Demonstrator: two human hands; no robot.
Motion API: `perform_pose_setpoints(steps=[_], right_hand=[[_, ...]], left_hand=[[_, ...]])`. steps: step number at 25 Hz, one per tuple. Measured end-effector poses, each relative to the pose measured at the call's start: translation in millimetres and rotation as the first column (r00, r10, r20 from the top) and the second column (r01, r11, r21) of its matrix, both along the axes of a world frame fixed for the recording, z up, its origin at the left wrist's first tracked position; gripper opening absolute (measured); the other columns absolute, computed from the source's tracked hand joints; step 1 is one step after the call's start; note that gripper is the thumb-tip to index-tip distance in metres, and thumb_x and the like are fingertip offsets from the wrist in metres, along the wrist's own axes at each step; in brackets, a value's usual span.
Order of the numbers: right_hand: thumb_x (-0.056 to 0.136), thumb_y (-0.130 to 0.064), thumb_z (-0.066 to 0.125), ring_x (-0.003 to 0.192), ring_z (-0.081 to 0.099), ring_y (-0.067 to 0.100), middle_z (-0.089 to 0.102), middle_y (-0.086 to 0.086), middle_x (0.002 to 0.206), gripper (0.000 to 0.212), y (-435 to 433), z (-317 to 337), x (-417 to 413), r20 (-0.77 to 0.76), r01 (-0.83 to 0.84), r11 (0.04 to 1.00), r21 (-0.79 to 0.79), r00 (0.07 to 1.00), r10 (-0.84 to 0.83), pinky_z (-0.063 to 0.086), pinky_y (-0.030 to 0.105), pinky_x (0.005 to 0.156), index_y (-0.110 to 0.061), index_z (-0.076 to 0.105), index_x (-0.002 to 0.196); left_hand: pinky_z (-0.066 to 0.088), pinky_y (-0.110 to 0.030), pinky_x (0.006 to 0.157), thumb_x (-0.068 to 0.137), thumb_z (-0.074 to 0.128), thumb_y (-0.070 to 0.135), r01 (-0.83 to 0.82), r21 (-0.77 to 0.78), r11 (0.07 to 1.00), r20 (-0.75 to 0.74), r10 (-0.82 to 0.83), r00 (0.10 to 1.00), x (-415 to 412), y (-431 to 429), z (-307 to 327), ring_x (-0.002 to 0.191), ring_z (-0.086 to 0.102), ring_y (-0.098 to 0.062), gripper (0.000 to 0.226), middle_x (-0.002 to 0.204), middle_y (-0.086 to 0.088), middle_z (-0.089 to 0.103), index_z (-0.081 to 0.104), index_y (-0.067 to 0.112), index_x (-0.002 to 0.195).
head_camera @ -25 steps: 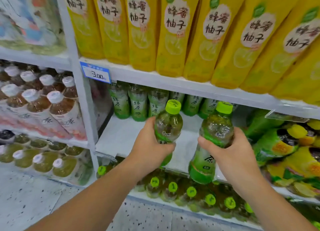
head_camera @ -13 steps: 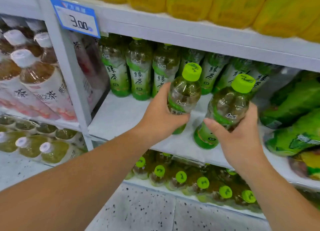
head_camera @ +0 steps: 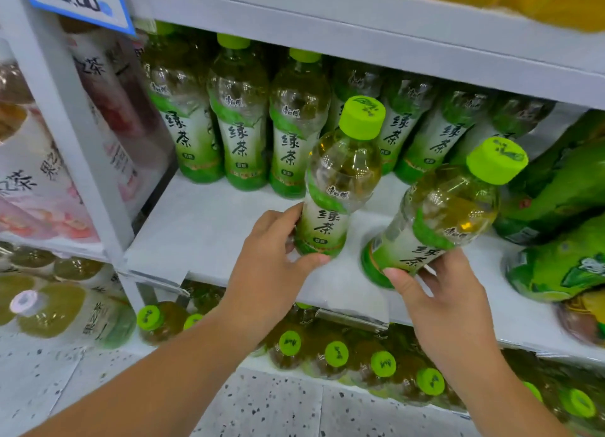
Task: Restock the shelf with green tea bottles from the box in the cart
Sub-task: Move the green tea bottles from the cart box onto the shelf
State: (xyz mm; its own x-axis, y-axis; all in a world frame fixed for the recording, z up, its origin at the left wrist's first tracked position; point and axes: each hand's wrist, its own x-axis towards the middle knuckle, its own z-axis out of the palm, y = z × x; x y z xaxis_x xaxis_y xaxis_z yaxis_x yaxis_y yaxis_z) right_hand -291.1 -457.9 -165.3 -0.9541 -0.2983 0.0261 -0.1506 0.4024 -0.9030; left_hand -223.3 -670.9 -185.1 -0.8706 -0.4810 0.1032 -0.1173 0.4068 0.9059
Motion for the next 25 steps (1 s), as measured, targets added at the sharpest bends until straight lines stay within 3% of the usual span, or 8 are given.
perform_pose_setpoints(steps=[3,8,11,14,17,20,25], right_hand=[[0.083,-0.022,0.078,0.104,0.059,-0.017,0.063,-0.041,0.106,0.053,-13,-7,-20,-0.066,0.001,1.000,-0.021,0.998,-0.003,0.041,-0.003,0.077,-0.063,0.052,0.103],[0.088,-0.019,0.073,0.103,0.060,-0.015,0.064,-0.038,0.108,0.042,-33,-15,-55,-0.157,0.000,0.996,-0.094,0.988,-0.014,0.045,0.002,0.080,-0.035,0.054,0.122],[0.091,-0.021,0.071,0.108,0.057,-0.016,0.064,-0.029,0.117,0.047,-40,-19,-71,-0.171,-0.009,0.994,-0.107,0.985,-0.010,0.047,0.004,0.084,-0.023,0.051,0.133],[0.090,-0.025,0.070,0.113,0.055,-0.014,0.062,-0.024,0.124,0.055,-43,-26,-75,-0.160,-0.005,0.995,-0.096,0.987,-0.011,0.047,0.008,0.089,-0.025,0.046,0.140],[0.087,-0.029,0.074,0.117,0.054,-0.011,0.059,-0.024,0.128,0.061,-42,-34,-72,-0.151,0.010,0.998,-0.058,0.988,-0.019,0.044,0.011,0.094,-0.033,0.044,0.140],[0.083,-0.031,0.079,0.113,0.057,-0.011,0.062,-0.026,0.116,0.052,-39,-37,-74,-0.109,0.068,0.994,-0.088,0.991,-0.077,0.046,0.017,0.093,-0.035,0.051,0.126],[0.085,-0.043,0.072,0.101,0.050,-0.024,0.056,-0.043,0.106,0.048,-45,-34,-71,-0.169,0.096,0.995,-0.026,0.981,-0.099,0.036,-0.004,0.079,-0.039,0.054,0.129]], left_hand=[[0.053,-0.012,0.088,0.074,0.090,0.026,-0.088,0.048,0.995,-0.032,0.090,0.995,-16,1,-3,0.104,0.061,0.005,0.057,0.115,0.012,0.062,0.063,0.028,0.123],[0.051,-0.024,0.077,0.074,0.086,0.044,-0.135,-0.232,0.963,-0.023,0.133,0.991,-52,-6,-1,0.086,0.059,-0.010,0.053,0.100,0.004,0.060,0.072,0.022,0.120],[0.054,-0.034,0.072,0.073,0.085,0.049,-0.172,-0.282,0.944,-0.018,0.174,0.985,-63,-5,0,0.078,0.060,-0.014,0.051,0.097,0.004,0.059,0.072,0.025,0.117],[0.056,-0.036,0.070,0.072,0.084,0.054,-0.210,-0.325,0.922,-0.036,0.210,0.977,-64,-4,-2,0.071,0.063,-0.010,0.053,0.097,0.006,0.066,0.071,0.028,0.117],[0.057,-0.032,0.070,0.070,0.087,0.049,-0.260,-0.232,0.937,-0.067,0.251,0.966,-59,-4,-7,0.067,0.062,-0.001,0.047,0.095,0.016,0.067,0.072,0.029,0.111],[0.059,-0.036,0.071,0.070,0.088,0.045,-0.293,-0.185,0.938,-0.058,0.287,0.956,-59,-3,-9,0.067,0.062,-0.002,0.043,0.085,0.015,0.067,0.075,0.024,0.106],[0.059,-0.039,0.069,0.074,0.082,0.054,-0.298,-0.208,0.932,-0.028,0.299,0.954,-64,-3,-9,0.070,0.065,-0.012,0.037,0.074,0.013,0.069,0.078,0.023,0.093]])
